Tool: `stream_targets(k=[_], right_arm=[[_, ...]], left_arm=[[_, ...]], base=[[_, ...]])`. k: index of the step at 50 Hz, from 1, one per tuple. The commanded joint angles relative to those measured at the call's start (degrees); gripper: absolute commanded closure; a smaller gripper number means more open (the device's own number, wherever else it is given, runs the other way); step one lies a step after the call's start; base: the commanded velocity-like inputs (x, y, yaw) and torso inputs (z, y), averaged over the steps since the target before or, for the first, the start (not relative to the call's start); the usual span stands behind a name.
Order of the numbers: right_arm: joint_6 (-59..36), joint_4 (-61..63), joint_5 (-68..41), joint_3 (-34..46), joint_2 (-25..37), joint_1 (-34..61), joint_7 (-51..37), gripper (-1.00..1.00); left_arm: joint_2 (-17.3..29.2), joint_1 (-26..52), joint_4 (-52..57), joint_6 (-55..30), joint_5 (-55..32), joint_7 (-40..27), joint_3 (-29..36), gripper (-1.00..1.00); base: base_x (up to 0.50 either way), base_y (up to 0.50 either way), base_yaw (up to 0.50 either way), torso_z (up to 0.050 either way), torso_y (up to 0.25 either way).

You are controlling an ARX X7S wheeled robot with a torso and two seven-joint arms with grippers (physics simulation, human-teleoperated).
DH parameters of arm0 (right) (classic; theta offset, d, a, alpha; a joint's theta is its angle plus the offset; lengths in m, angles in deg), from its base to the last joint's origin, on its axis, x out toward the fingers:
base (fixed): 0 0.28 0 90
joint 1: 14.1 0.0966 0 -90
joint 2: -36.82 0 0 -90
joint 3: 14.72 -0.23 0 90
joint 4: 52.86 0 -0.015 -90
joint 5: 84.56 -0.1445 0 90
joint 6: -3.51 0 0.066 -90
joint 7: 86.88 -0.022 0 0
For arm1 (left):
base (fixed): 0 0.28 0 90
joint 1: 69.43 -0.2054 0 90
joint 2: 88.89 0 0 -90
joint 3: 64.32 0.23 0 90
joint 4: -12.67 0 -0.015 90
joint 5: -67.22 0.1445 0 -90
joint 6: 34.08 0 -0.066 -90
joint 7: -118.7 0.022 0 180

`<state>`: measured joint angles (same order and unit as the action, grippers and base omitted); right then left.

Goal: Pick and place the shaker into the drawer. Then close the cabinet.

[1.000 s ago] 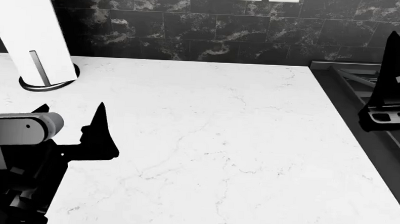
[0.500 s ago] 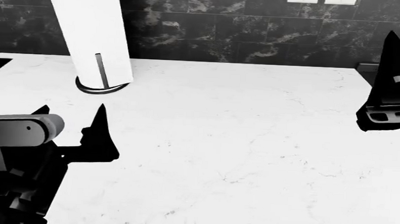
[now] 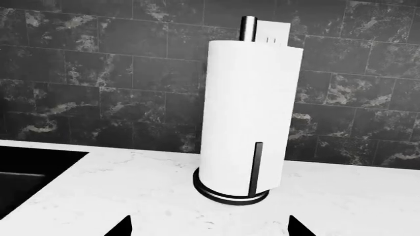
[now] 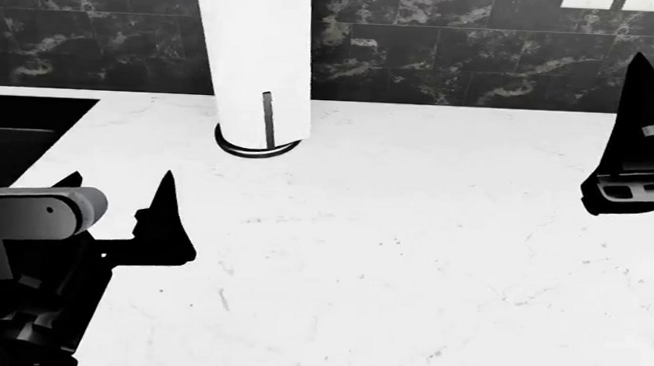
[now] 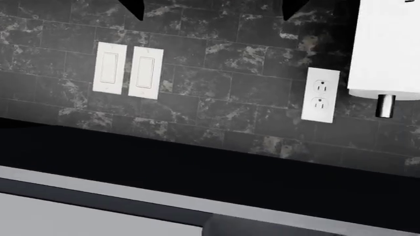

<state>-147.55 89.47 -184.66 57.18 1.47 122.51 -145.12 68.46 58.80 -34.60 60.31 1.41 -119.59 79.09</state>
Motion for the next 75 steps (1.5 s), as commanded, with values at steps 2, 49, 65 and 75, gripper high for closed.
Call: stream_targets(k=[2, 49, 65, 75], right_arm=[[0.06, 0.10, 0.69, 0.08, -0.34, -0.30, 0.34, -1.00], [1.76, 0.53, 0.93, -1.99, -1.05, -2.43, 0.70, -1.00], [1.54, -0.73, 2.42, -0.43, -1.41, -1.18, 1.43, -1.00], [1.57, -1.56, 2.46, 0.10, -1.10, -0.47, 1.97, -1.00]], left_arm=[[0.22, -0.56, -0.16, 0.40, 0.22, 0.16, -0.06, -1.00], [1.46, -1.00, 0.05, 1.09, 0.34, -0.50, -1.22, -1.00], [22.65, 13.66, 0.72, 4.16, -15.26, -5.88, -22.96, -1.00], [2.80, 56.73, -10.26, -38.07, -20.68, 10.22, -33.25, -1.00]], base=[[0.00, 0.50, 0.00, 0.000, 0.000], [0.04, 0.23, 0.00, 0.000, 0.000], [0.00, 0.00, 0.00, 0.000, 0.000], [0.00, 0.00, 0.00, 0.000, 0.000]])
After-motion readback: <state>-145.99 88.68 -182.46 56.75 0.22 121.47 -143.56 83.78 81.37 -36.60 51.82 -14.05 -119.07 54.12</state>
